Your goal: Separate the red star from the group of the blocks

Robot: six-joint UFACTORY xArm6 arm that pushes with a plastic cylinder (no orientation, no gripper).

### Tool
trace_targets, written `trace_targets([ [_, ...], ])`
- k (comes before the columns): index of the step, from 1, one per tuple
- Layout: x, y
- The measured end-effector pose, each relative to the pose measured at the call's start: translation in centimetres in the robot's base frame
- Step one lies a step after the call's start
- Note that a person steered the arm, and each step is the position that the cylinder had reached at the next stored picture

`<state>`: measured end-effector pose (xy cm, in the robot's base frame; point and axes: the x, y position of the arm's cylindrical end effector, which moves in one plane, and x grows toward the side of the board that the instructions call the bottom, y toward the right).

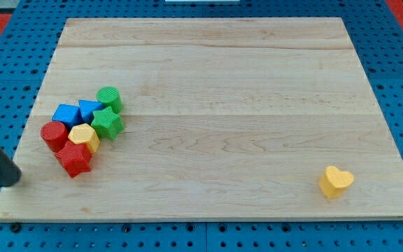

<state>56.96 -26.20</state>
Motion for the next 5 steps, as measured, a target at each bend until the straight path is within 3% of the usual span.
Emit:
trace_targets([
  [1,-1.5,6.2],
  [3,-1.5,0.7],
  [5,-2.6,-0.5],
])
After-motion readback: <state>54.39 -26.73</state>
